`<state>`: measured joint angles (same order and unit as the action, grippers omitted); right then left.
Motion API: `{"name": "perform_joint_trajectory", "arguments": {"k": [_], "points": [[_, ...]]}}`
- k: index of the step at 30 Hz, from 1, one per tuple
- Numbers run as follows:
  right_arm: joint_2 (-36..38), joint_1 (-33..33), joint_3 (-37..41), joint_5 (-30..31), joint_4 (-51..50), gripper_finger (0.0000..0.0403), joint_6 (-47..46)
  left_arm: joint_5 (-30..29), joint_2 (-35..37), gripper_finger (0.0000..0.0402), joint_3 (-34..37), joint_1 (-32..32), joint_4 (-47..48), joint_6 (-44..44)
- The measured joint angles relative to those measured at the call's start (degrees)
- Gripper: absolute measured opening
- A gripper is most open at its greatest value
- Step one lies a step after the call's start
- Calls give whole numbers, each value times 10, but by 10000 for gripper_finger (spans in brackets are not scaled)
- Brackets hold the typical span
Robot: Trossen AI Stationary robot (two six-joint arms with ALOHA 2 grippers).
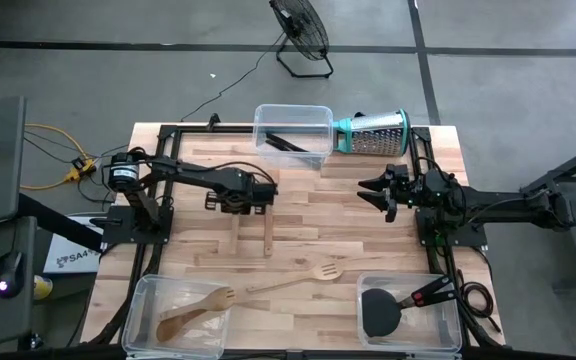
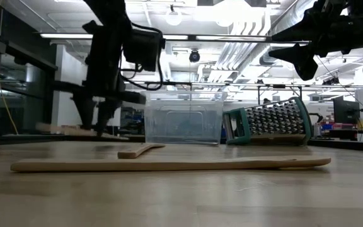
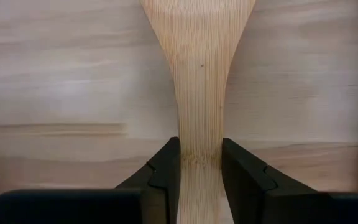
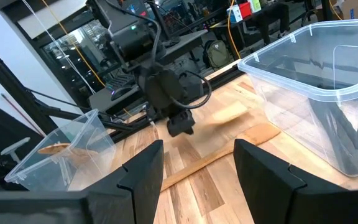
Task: Pick & Place Kitchen Items
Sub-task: Put the brown spatula into the bottom right transparent bin
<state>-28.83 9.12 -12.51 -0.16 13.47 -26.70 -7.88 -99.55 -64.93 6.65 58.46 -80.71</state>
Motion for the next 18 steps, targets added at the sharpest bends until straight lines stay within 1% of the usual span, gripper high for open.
{"name": "perform_joint_trajectory", "arguments": {"k": [5, 13, 16, 18], "points": [[0, 0, 0, 0, 0, 188, 0, 7, 7, 90, -42, 0, 40, 47], [0, 0, 0, 0, 0, 188, 0, 15, 33, 90, -129, 0, 142, 116], [0, 0, 0, 0, 0, 188, 0, 28, 50, 90, -155, 0, 172, 140], [0, 0, 0, 0, 0, 188, 0, 47, 64, 90, -171, 0, 172, 153]]}}
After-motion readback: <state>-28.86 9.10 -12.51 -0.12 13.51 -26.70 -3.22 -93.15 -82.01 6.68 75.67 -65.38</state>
